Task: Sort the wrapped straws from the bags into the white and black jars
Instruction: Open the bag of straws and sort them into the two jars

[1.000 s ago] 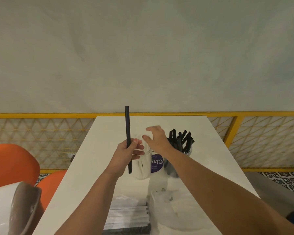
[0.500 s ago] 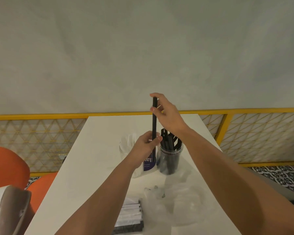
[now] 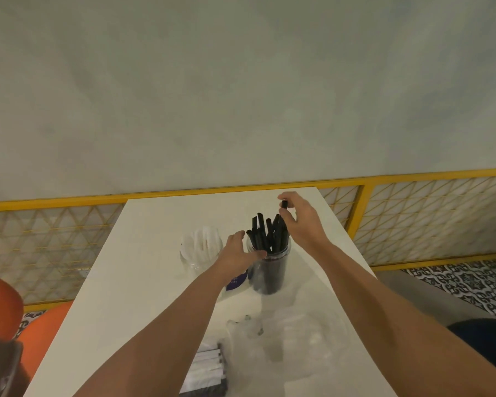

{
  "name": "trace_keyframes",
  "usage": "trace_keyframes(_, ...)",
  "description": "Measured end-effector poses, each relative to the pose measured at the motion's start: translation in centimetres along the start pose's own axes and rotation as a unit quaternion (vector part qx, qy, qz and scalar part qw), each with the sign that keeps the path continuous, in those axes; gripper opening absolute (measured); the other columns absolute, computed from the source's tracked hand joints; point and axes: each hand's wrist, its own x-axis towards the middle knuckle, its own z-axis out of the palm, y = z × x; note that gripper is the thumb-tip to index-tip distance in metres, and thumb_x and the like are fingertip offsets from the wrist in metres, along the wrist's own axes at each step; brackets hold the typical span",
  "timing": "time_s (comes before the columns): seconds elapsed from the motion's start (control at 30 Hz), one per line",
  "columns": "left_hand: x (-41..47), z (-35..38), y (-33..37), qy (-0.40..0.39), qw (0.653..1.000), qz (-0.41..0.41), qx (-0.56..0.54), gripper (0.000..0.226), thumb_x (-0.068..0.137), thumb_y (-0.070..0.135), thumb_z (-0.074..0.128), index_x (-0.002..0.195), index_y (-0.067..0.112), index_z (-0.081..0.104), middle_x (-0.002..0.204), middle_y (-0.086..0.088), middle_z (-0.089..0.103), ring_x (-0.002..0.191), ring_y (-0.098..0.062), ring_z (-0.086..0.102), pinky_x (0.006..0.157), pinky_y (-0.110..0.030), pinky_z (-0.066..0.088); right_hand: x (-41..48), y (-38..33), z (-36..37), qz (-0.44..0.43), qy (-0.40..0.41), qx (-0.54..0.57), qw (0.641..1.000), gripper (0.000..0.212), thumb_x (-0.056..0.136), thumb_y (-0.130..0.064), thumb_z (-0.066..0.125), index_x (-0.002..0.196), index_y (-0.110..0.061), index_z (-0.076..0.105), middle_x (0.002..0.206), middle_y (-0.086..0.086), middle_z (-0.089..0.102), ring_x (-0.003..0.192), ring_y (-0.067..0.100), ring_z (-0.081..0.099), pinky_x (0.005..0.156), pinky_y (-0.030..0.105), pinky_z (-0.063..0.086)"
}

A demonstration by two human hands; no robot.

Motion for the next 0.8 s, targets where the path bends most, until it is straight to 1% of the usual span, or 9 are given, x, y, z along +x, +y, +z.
trace_keyframes(0.07,0.4,0.1,0.2,-0.016,1.000,0.002,0.002,0.083,0.084,0.031,0.069,0.148,0.014,0.019,0.155,-0.004,0.022,0.139,-0.024,0.030,0.107,-0.034,0.034,-0.5,1.6,0.2,0.037,-0.030,0.005,0.999,0.042,0.091,-0.024,0.057,0.131,-0.018,0.044,0.130,0.004,0.050,0.124,0.019,0.045,0.093,0.023,0.034)
trace_keyframes(0.13,0.9,0.1,0.5,-0.030,0.999,0.009,0.006,0.082,0.084,0.028,0.069,0.148,0.012,0.019,0.155,-0.006,0.022,0.139,-0.025,0.029,0.104,-0.032,0.034,-1.2,2.4,0.2,0.110,-0.080,0.082,0.987,0.071,0.083,-0.032,0.067,0.142,-0.022,0.027,0.142,0.003,0.039,0.133,0.019,0.035,0.097,0.026,0.033)
trace_keyframes(0.27,1.7,-0.1,1.0,-0.052,0.998,0.010,0.022,0.092,0.082,0.024,0.071,0.150,0.013,0.010,0.157,-0.006,0.020,0.142,-0.026,0.026,0.115,-0.040,0.027,-1.9,3.7,1.0,0.199,-0.167,0.170,0.951,0.109,0.076,-0.026,0.076,0.149,-0.020,-0.005,0.154,0.001,0.025,0.141,0.021,0.027,0.100,0.024,0.030)
trace_keyframes(0.33,2.0,-0.2,1.3,-0.073,0.997,0.024,0.011,0.089,0.081,0.019,0.072,0.149,0.016,0.015,0.153,-0.005,0.030,0.138,-0.025,0.034,0.114,-0.042,0.030,-1.9,3.9,1.4,0.217,-0.182,0.184,0.941,0.104,0.076,-0.020,0.076,0.149,-0.015,0.001,0.150,0.001,0.031,0.139,0.021,0.031,0.102,0.022,0.034)
trace_keyframes(0.4,2.1,0.0,1.8,-0.078,0.995,0.052,0.021,0.079,0.084,0.013,0.068,0.147,0.015,0.021,0.146,-0.007,0.039,0.133,-0.026,0.040,0.111,-0.040,0.034,-1.5,3.9,1.6,0.206,-0.193,0.187,0.941,0.077,0.079,-0.012,0.072,0.142,-0.013,0.028,0.127,-0.002,0.049,0.123,0.017,0.046,0.084,0.007,0.044)
trace_keyframes(0.47,2.3,0.4,2.3,-0.063,0.993,0.081,0.057,0.069,0.088,0.008,0.062,0.145,0.010,0.024,0.144,-0.012,0.043,0.130,-0.028,0.043,0.108,-0.036,0.037,-1.1,3.4,1.7,0.203,-0.200,0.195,0.939,0.053,0.083,-0.011,0.068,0.129,-0.017,0.042,0.110,-0.007,0.052,0.102,0.009,0.049,0.068,0.004,0.045)
trace_keyframes(0.57,2.5,0.7,2.7,-0.028,0.992,0.104,0.061,0.060,0.093,0.009,0.054,0.145,0.010,0.025,0.142,-0.012,0.045,0.129,-0.030,0.046,0.102,-0.031,0.039,-0.1,3.3,2.2,0.207,-0.210,0.179,0.939,0.053,0.086,-0.021,0.065,0.132,-0.015,0.041,0.126,0.004,0.053,0.105,0.014,0.049,0.082,0.017,0.042)
trace_keyframes(0.67,2.9,0.5,2.7,0.007,0.995,0.091,0.046,0.057,0.096,0.012,0.049,0.147,0.014,0.024,0.147,-0.010,0.041,0.133,-0.027,0.042,0.106,-0.032,0.037,0.7,3.3,2.2,0.200,-0.210,0.179,0.940,0.049,0.088,-0.024,0.061,0.131,-0.014,0.039,0.125,0.009,0.054,0.108,0.020,0.054,0.076,0.017,0.045)
trace_keyframes(0.8,3.0,-0.2,2.4,0.009,0.997,0.070,0.044,0.065,0.094,0.015,0.054,0.149,0.016,0.019,0.152,-0.007,0.033,0.139,-0.025,0.033,0.111,-0.037,0.030,1.2,2.9,1.9,0.184,-0.155,0.182,0.953,0.059,0.084,-0.021,0.067,0.132,-0.019,0.034,0.132,0.008,0.048,0.107,0.021,0.051,0.087,0.025,0.043)
